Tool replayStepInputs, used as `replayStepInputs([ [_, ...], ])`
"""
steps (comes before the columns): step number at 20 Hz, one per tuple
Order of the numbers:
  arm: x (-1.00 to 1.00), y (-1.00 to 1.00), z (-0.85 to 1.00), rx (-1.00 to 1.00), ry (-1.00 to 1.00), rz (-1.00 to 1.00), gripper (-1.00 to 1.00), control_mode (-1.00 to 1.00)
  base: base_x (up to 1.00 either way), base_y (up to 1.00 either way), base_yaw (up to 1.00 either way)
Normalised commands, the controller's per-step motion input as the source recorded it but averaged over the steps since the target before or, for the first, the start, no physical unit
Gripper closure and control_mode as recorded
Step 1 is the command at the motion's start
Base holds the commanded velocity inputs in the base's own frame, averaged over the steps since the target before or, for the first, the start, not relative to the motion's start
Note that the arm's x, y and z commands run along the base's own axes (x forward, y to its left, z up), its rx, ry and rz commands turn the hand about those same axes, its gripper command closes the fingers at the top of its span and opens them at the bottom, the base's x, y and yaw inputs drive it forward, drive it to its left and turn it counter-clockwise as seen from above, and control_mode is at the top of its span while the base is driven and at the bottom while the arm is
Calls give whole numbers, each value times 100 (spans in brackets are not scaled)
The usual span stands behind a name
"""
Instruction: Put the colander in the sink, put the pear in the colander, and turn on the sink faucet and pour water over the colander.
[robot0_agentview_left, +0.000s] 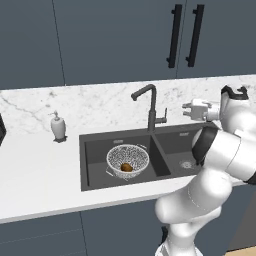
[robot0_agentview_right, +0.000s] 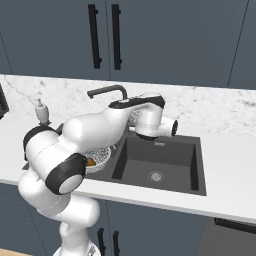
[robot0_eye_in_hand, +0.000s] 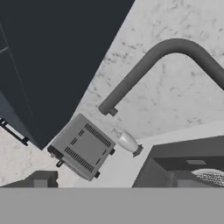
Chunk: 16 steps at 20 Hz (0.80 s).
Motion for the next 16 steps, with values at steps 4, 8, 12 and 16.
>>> replayStepInputs([
  [4, -6, -38, -87, -25, 0, -20, -100, -100, 0, 0, 0],
  [8, 8, -3, -65, -16, 0, -25, -100, -100, 0, 0, 0],
  [12, 51, 0, -34, -2, 0, -23, -100, -100, 0, 0, 0],
  [16, 78, 0, -12, 0, 3, -21, -100, -100, 0, 0, 0],
])
